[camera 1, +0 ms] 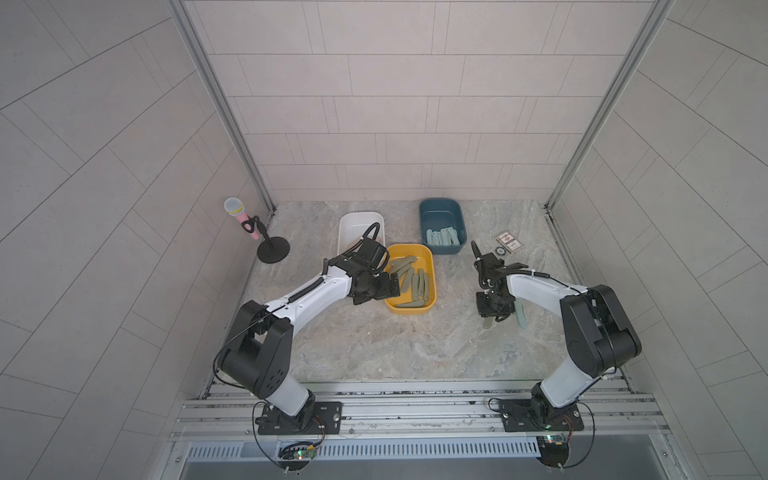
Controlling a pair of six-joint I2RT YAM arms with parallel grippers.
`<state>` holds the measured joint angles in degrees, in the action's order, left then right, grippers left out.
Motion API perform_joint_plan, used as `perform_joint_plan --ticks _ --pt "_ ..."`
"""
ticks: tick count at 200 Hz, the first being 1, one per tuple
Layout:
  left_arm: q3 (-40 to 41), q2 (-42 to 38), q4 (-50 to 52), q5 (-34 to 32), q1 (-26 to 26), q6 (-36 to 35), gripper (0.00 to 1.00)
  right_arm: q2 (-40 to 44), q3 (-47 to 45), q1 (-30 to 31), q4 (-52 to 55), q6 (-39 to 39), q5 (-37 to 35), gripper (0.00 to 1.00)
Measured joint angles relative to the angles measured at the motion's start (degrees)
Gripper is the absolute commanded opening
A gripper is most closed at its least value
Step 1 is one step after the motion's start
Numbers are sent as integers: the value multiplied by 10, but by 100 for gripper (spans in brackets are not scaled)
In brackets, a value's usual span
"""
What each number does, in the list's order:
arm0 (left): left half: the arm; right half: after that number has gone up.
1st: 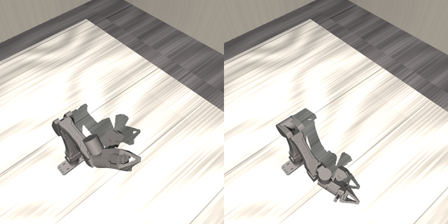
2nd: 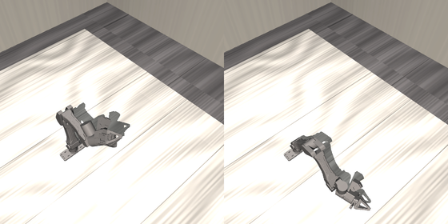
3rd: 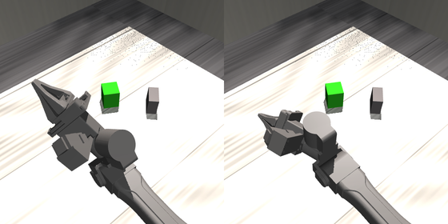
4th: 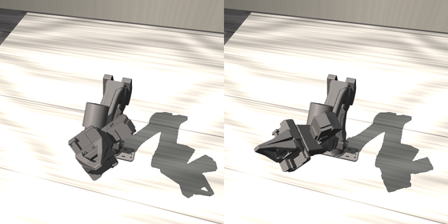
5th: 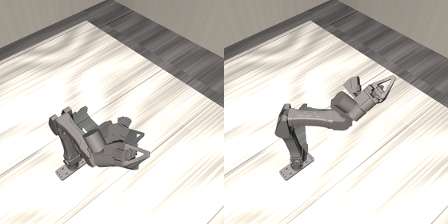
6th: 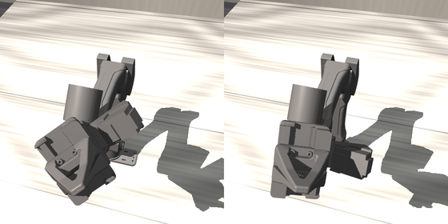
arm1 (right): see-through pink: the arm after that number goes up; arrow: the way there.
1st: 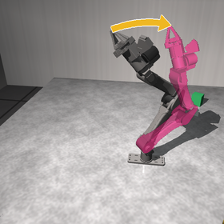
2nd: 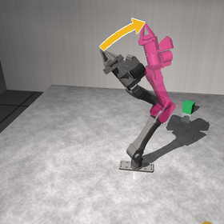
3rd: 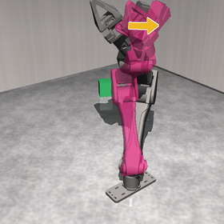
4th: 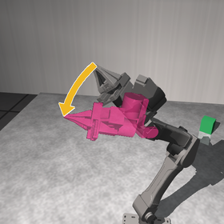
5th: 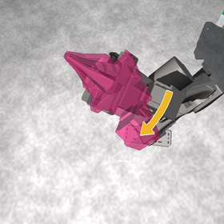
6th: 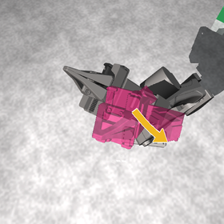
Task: Place the fruit knives into the storage box by color
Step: Pick up the fruit knife from the center of the board, then place the fruit knife in the storage box.
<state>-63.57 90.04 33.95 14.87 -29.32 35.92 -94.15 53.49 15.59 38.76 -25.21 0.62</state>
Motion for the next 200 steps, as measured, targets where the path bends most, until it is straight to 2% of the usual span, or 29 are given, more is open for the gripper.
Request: perform_joint_plan --ticks 56,110,160,200 --pt "0 0 4 3 13 -9 98 3 -3 0 -8 -27 15 20" --pt "-24 0 36 4 27 -21 98 22 6 19 10 -45 24 16" --pt "-89 5 54 22 47 -38 99 24 144 77 35 -59 38 16" --pt "-101 31 59 38 73 -45 99 -37 270 141 35 -70 59 16"
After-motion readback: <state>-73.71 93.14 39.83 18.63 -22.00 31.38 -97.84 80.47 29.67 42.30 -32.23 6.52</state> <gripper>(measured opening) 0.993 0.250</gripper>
